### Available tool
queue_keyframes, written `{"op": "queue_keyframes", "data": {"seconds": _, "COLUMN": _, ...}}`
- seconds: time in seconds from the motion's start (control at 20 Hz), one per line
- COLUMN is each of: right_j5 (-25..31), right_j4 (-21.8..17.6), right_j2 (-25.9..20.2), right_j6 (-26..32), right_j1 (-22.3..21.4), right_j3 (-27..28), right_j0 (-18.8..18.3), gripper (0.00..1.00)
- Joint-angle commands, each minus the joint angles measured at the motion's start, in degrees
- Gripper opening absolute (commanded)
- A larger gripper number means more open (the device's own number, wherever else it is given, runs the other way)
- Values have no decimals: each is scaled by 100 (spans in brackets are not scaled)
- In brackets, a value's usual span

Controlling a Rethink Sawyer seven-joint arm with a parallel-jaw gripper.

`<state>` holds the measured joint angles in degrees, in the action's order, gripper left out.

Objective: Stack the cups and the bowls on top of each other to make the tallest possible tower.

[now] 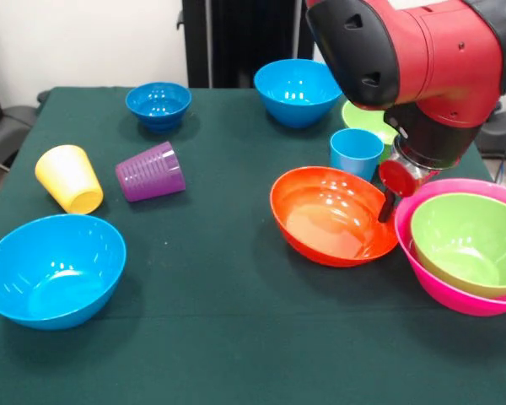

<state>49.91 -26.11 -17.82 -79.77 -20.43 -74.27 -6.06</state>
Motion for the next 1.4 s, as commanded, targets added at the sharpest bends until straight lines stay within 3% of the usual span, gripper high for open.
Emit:
{"op": "queue_keyframes", "data": {"seconds": 0.05, "right_j5": -842, "right_j4": 590, "right_j2": 495, "right_j6": -2664, "right_j1": -168, "right_j3": -388, "right_j0": 170, "gripper": 100}}
{"op": "queue_keyframes", "data": {"seconds": 0.4, "right_j5": -894, "right_j4": 836, "right_j2": 546, "right_j6": -2449, "right_j1": -210, "right_j3": -454, "right_j0": 117, "gripper": 100}}
{"op": "queue_keyframes", "data": {"seconds": 1.4, "right_j5": -799, "right_j4": 621, "right_j2": 487, "right_j6": -2324, "right_j1": -183, "right_j3": -467, "right_j0": 39, "gripper": 100}}
